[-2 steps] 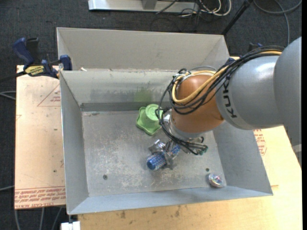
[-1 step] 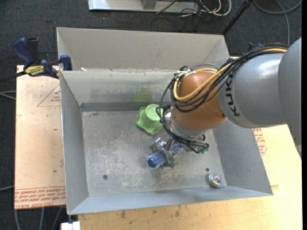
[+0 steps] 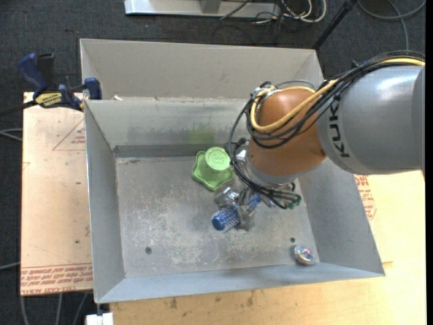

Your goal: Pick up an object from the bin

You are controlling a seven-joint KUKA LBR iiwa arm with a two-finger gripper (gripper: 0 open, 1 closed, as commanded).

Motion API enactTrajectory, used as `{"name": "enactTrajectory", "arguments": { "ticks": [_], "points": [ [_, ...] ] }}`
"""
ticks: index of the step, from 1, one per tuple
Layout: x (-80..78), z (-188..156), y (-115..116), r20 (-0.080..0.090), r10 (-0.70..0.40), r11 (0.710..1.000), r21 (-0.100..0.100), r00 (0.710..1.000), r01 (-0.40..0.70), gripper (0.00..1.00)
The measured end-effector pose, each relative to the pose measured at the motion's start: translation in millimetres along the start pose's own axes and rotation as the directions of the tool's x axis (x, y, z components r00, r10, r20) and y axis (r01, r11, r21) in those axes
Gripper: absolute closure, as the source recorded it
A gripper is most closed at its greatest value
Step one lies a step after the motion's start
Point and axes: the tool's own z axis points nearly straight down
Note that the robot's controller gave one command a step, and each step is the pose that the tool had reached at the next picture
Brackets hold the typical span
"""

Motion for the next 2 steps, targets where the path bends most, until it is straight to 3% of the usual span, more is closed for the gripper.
{"name": "enactTrajectory", "arguments": {
  "ticks": [2],
  "points": [
    [-1.1,-16,1,-0.001,0.005,1.000,-0.001,1.000,-0.005,1.00]
  ]
}}
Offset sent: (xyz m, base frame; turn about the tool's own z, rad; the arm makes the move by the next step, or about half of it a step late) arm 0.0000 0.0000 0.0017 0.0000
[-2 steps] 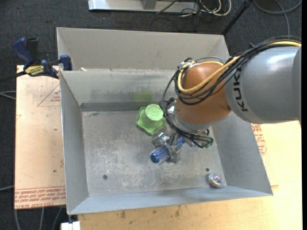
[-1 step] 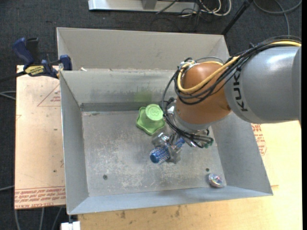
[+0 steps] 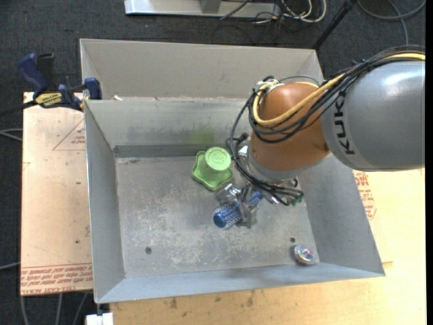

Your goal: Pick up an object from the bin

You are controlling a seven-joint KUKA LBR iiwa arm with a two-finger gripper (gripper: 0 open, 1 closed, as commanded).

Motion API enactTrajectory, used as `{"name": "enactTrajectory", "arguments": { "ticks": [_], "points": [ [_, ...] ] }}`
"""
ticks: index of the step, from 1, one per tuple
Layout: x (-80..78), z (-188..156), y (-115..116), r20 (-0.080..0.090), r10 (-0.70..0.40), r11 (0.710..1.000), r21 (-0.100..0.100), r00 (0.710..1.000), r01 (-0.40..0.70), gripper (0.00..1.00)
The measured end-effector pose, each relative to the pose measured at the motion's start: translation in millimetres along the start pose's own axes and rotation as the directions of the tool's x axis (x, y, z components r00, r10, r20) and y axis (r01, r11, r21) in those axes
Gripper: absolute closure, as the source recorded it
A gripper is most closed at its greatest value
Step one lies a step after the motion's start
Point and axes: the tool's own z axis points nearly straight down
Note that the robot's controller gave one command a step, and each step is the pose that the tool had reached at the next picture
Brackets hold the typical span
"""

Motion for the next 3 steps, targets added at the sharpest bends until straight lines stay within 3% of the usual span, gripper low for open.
{"name": "enactTrajectory", "arguments": {
  "ticks": [2,3],
  "points": [
    [-2.2,-47,1,0.001,0.005,1.000,0.001,1.000,-0.005,1.00],
    [-2.6,-47,1,0.000,0.007,1.000,-0.001,1.000,-0.007,1.00]
  ]
}}
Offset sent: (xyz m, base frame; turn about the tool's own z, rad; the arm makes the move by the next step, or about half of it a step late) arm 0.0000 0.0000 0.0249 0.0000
